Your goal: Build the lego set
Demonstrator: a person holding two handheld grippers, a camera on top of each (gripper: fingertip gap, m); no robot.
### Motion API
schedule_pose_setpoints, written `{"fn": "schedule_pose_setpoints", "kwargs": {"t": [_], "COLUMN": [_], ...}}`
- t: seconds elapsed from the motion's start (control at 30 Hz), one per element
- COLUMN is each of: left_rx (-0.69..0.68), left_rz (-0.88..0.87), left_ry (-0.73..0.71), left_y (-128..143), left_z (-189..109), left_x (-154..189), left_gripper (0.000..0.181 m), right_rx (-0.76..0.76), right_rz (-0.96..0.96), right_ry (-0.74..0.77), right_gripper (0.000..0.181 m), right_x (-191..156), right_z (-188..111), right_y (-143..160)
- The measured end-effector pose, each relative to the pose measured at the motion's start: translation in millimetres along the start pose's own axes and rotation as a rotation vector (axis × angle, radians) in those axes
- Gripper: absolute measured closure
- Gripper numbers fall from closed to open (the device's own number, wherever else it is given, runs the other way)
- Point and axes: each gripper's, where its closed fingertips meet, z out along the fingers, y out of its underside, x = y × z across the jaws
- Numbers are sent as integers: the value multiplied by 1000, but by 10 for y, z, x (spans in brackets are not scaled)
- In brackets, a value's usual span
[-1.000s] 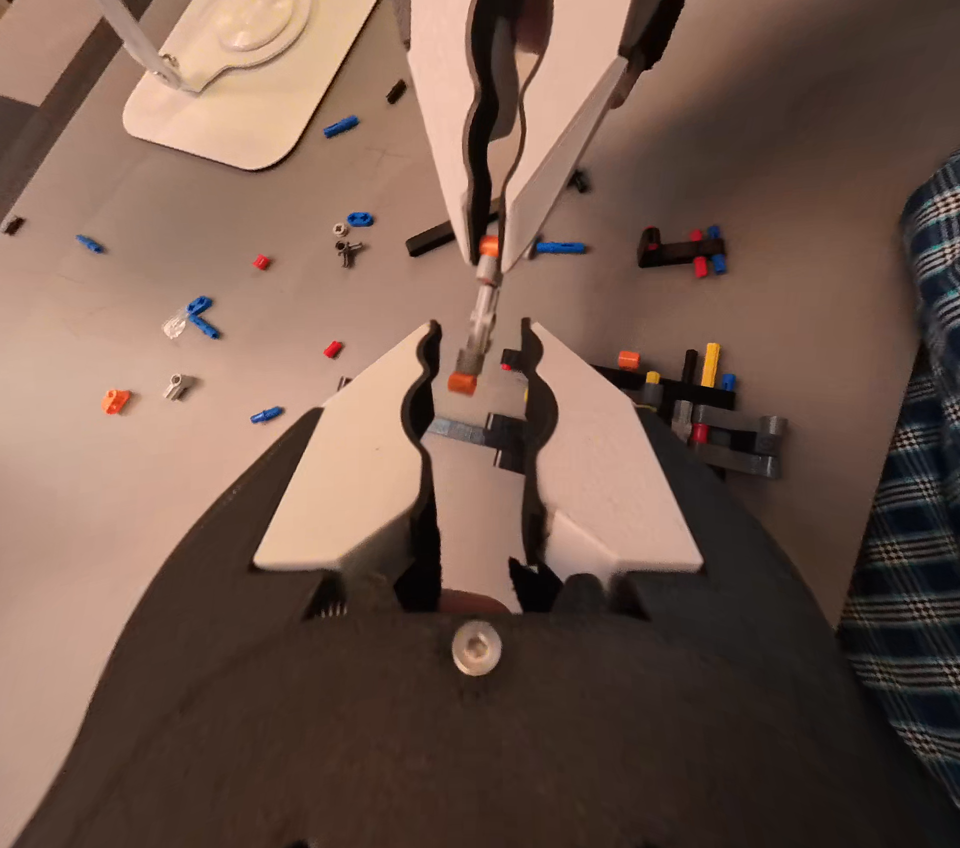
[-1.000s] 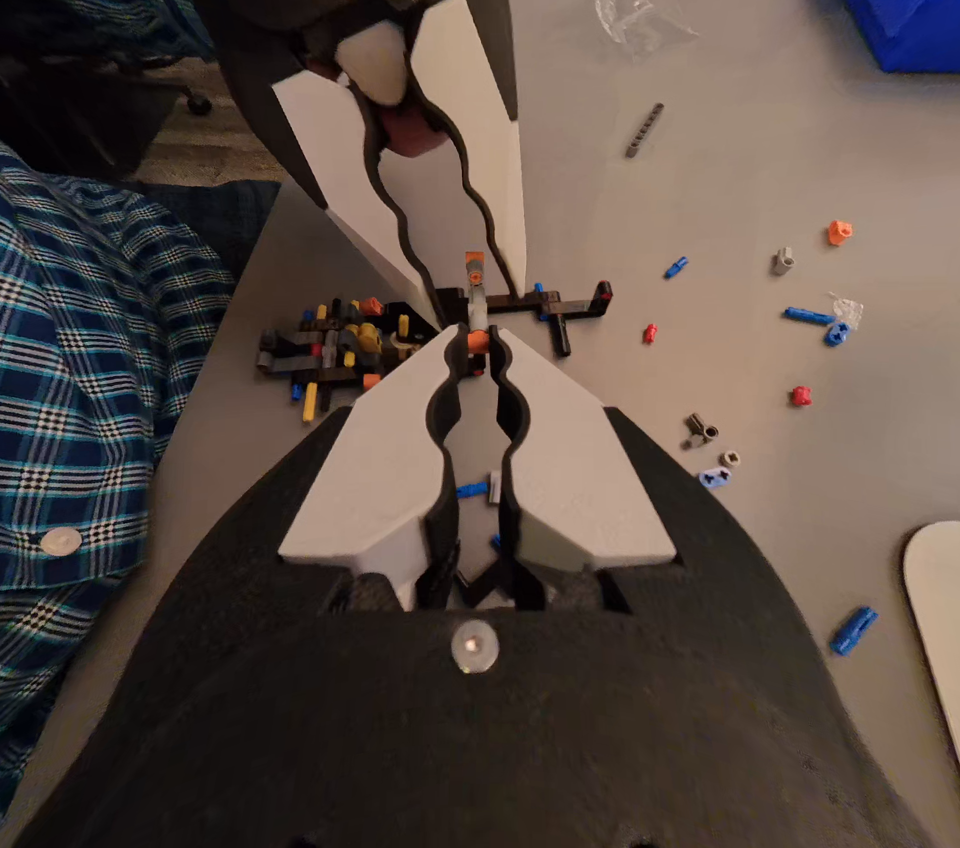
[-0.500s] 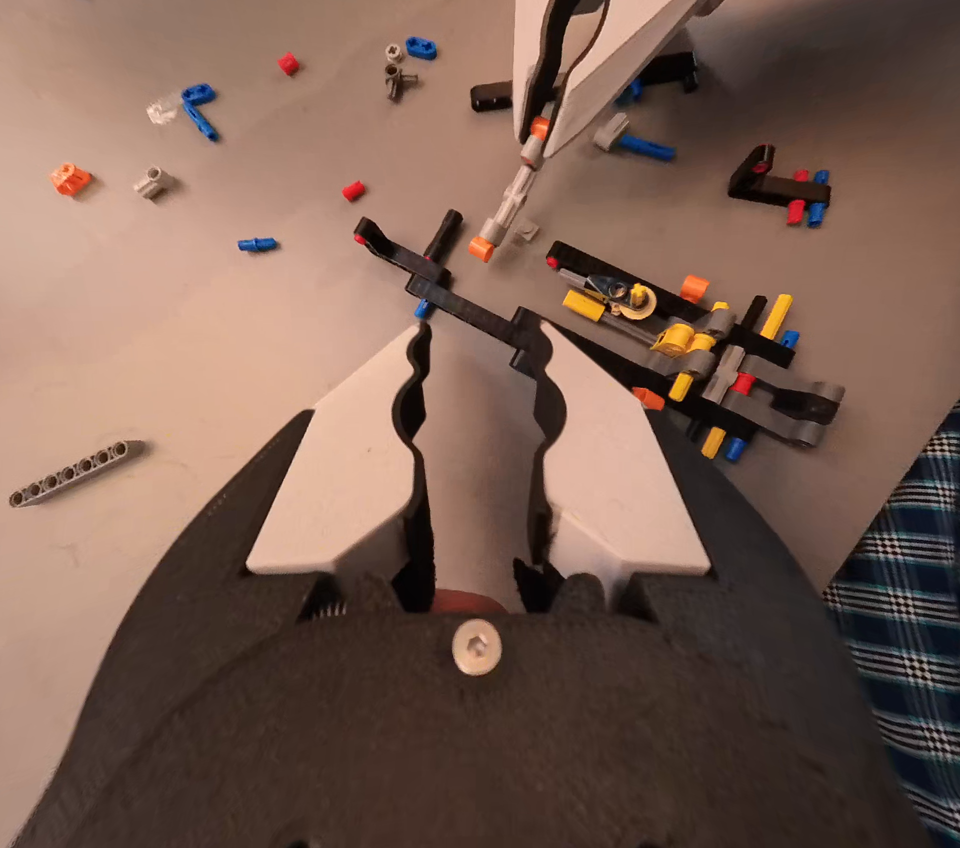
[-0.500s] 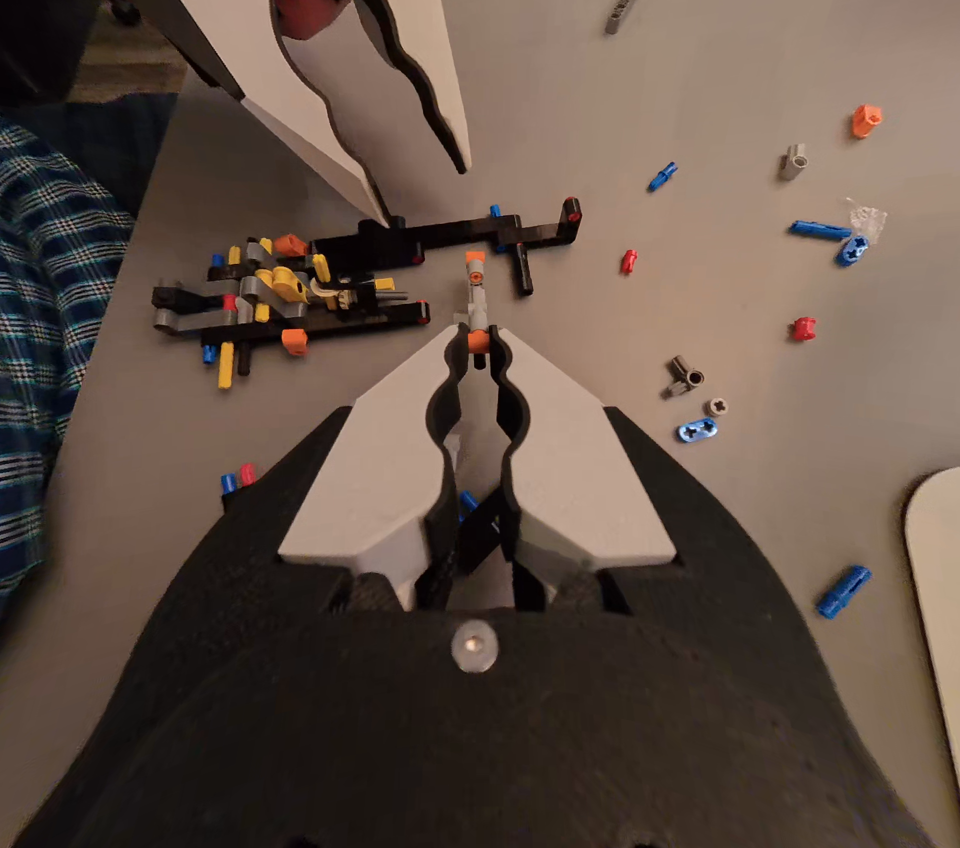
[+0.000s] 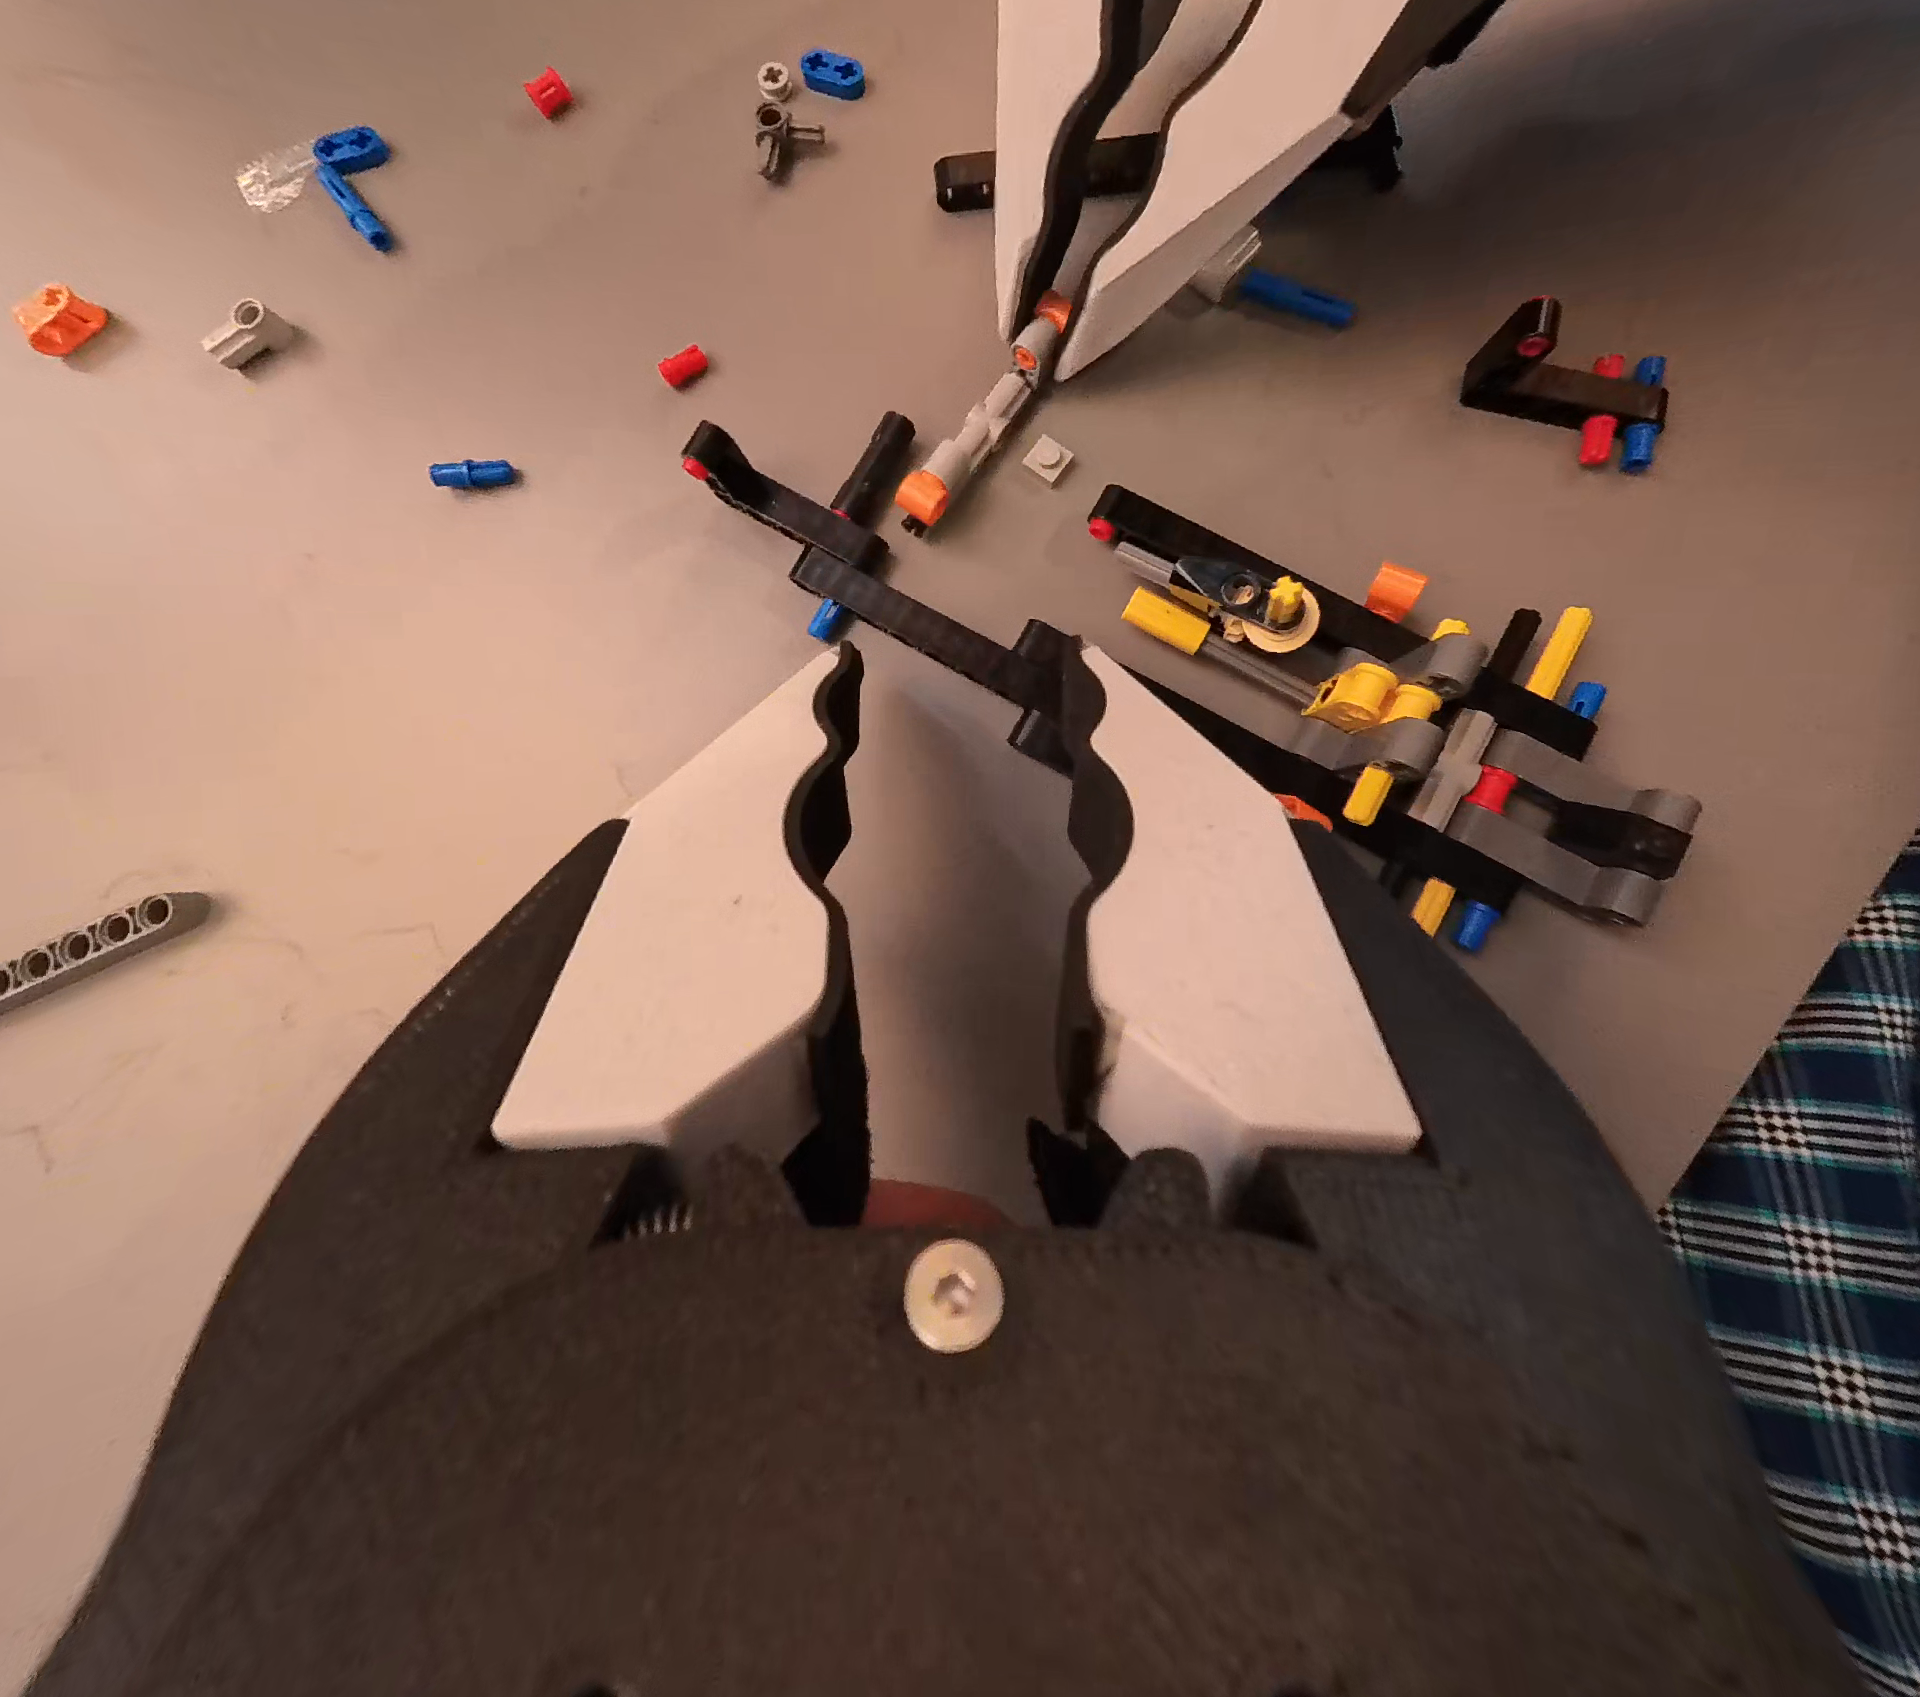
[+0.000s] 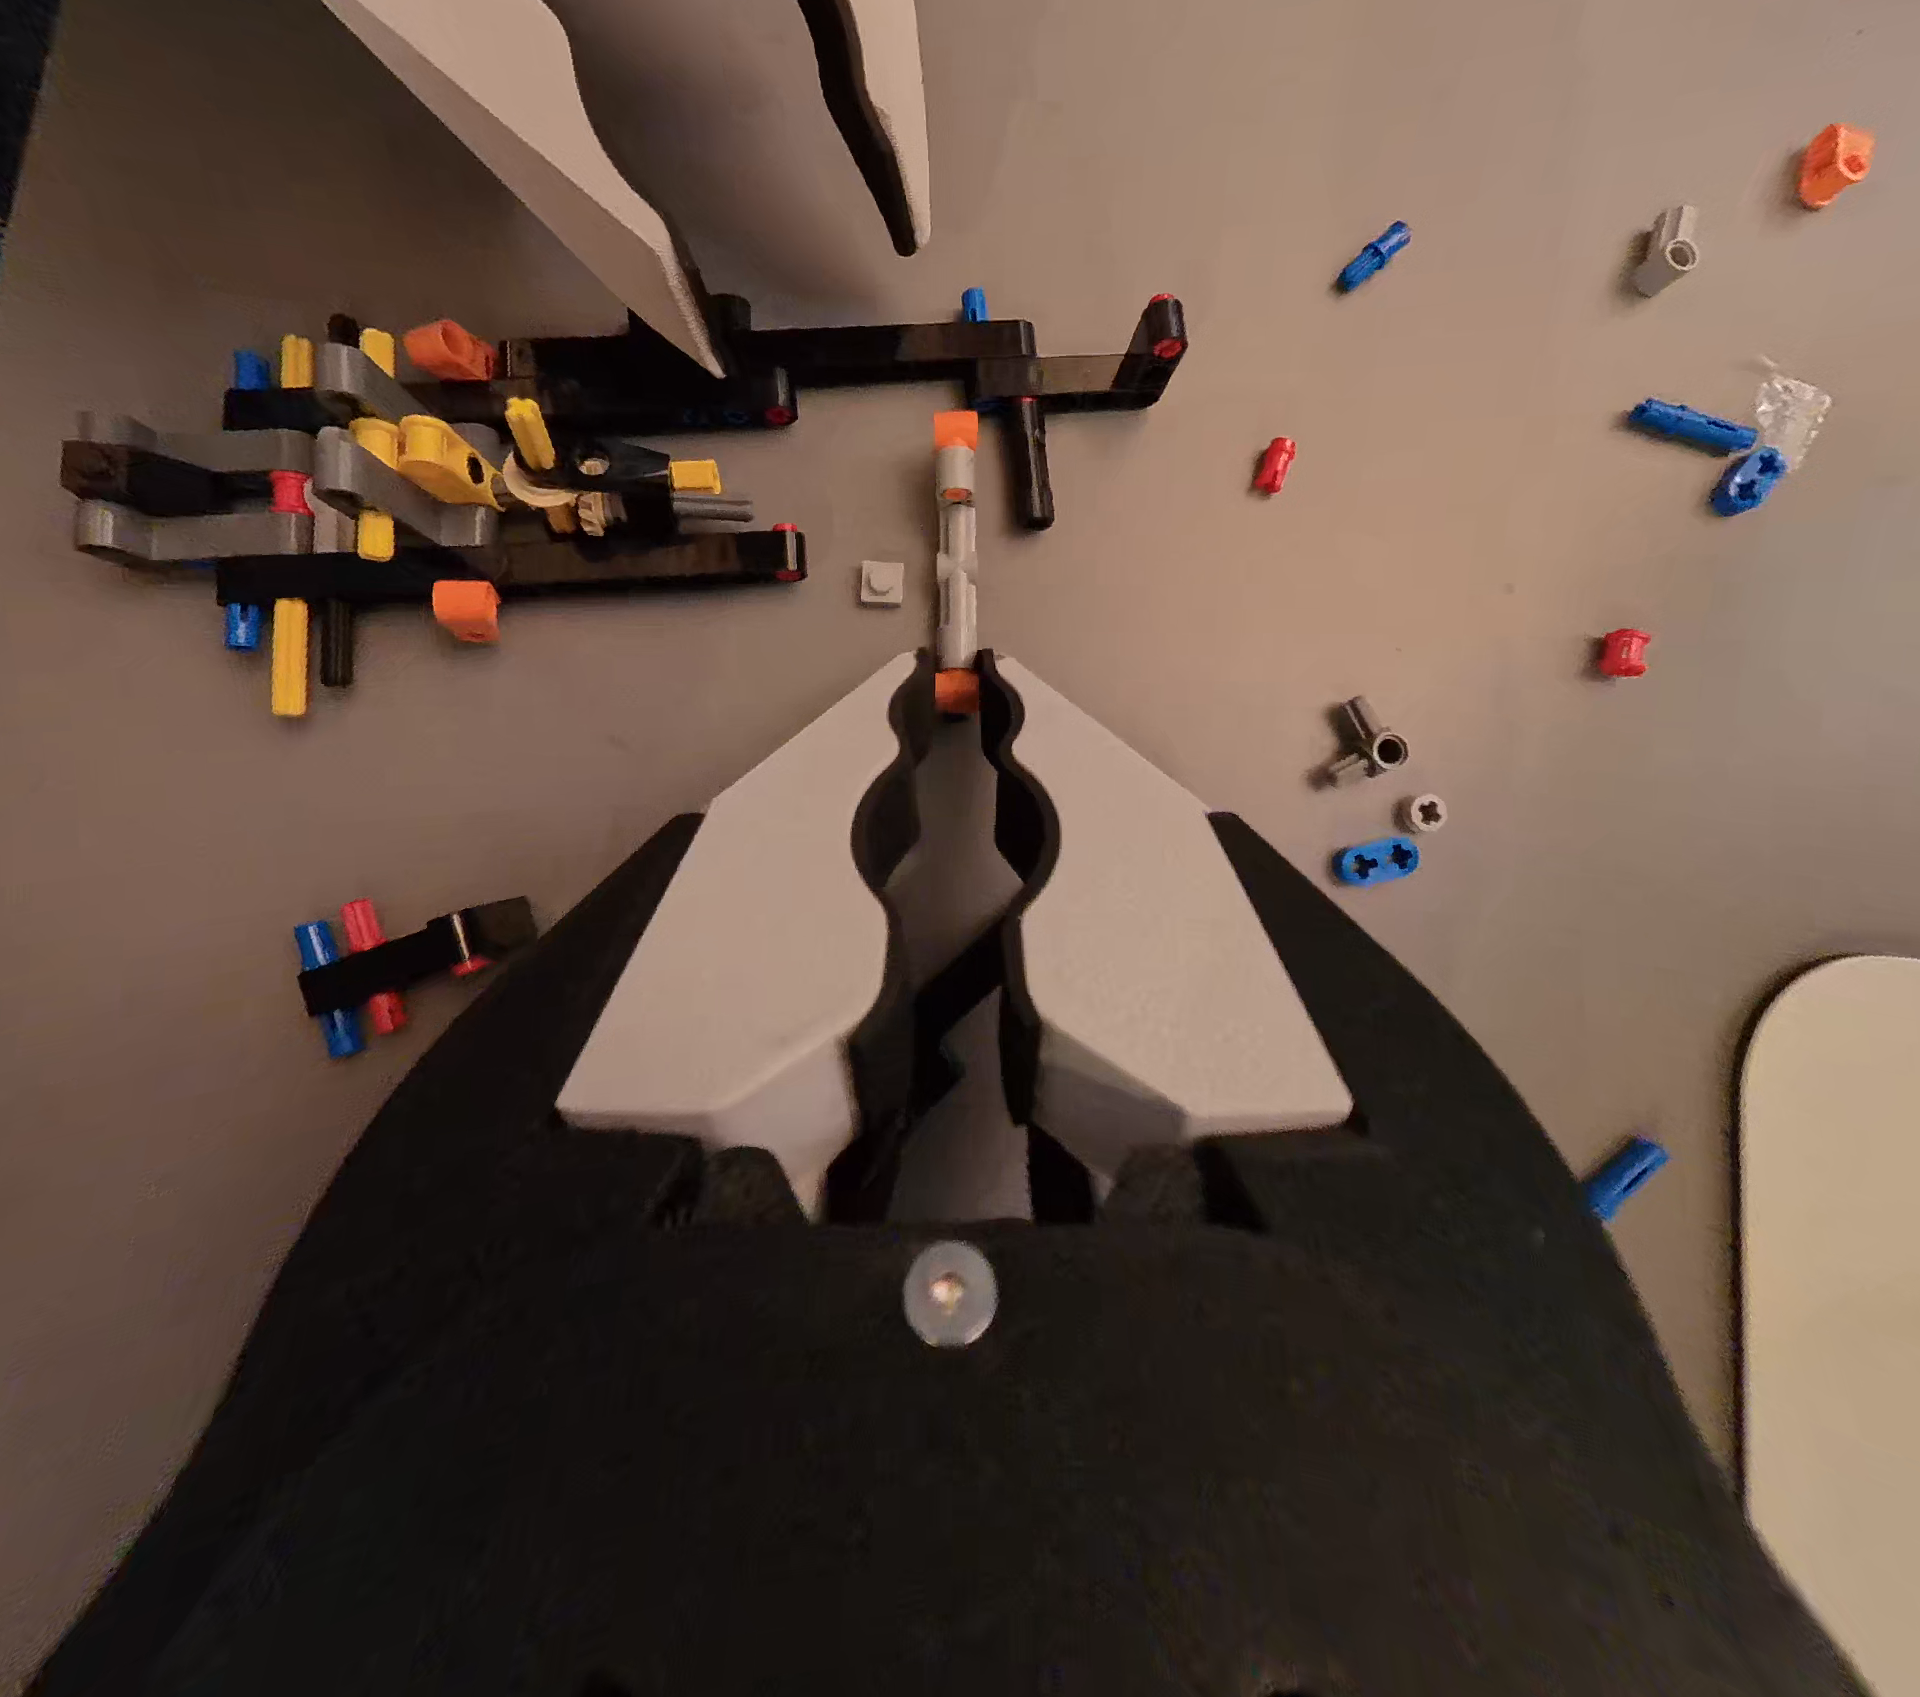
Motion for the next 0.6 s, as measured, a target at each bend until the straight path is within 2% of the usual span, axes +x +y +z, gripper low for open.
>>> {"fn": "schedule_pose_setpoints", "kwargs": {"t": [0.13, 0.4, 0.6], "left_rx": [3, 13, 13], "left_rz": [-4, -38, -60], "left_ry": [2, 17, 32], "left_y": [3, -2, 11], "left_z": [-2, 3, 20], "left_x": [4, -5, 1], "left_gripper": [143, 143, 143], "right_rx": [8, 77, 81], "right_rz": [32, 224, 259], "right_ry": [-31, -217, -272], "right_gripper": [176, 176, 176], "right_x": [-4, -41, -34], "right_z": [16, -7, -21], "right_y": [-20, -82, -94]}}
